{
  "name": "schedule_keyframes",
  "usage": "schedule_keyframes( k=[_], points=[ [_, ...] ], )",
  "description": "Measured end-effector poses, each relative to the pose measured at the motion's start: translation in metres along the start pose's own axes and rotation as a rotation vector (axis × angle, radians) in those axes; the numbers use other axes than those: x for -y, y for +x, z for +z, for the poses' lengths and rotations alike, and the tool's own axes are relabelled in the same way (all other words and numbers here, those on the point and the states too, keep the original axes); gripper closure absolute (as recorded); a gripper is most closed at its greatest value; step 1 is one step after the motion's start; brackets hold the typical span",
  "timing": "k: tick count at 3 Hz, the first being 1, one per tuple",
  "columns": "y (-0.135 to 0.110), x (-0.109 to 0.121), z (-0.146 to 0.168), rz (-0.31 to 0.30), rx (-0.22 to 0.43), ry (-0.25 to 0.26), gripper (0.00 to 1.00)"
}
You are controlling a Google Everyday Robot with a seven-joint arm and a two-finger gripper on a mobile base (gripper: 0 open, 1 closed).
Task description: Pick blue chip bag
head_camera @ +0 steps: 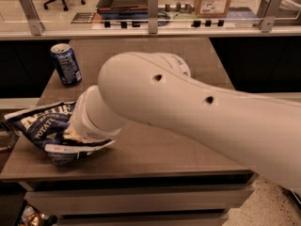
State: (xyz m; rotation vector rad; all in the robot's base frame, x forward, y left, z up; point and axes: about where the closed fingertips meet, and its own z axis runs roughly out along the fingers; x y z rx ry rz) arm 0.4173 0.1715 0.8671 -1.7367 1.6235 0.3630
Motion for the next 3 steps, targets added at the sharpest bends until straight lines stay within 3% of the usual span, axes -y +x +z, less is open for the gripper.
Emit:
schedule_keyframes(
  k=[2,3],
  points=[
    [-0.001,0.097,-0.042,-0.076,-0.046,-0.011,1.00],
    [-0.019,0.143,-0.081,-0.122,-0.038,0.042,1.00]
  ],
)
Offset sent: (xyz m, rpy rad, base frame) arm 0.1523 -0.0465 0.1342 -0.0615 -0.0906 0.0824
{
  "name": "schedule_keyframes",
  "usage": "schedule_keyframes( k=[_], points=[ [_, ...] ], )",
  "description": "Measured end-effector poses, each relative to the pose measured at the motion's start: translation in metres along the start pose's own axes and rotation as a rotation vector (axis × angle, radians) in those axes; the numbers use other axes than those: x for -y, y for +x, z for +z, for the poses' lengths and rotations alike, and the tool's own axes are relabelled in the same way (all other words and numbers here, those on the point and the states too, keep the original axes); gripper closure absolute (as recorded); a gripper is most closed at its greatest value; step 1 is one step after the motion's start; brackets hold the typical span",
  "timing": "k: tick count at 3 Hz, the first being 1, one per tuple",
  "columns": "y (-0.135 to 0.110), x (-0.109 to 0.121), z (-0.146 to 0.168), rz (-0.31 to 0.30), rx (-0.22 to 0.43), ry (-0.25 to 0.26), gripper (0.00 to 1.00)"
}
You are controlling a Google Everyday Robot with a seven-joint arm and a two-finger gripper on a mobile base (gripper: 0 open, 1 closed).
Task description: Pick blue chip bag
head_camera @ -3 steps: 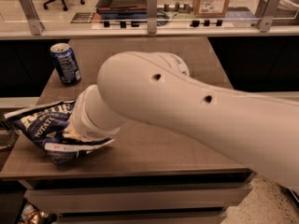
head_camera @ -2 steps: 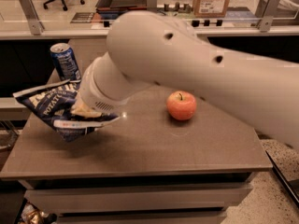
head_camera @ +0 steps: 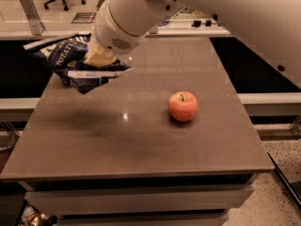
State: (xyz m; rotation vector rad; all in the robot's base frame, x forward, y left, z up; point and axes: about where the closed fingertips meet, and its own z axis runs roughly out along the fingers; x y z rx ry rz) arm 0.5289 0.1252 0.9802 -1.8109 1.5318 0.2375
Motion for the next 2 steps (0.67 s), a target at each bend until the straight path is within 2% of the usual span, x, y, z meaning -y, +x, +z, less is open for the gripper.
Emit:
schedule_keyframes(
  k=[1,2],
  points=[
    [-0.0097,0.0244,-0.0353,-0.025,-0.004,0.071,1.00],
    [-0.0125,0.0279,-0.0409,-0.028,-0.001,0.083,1.00]
  ],
)
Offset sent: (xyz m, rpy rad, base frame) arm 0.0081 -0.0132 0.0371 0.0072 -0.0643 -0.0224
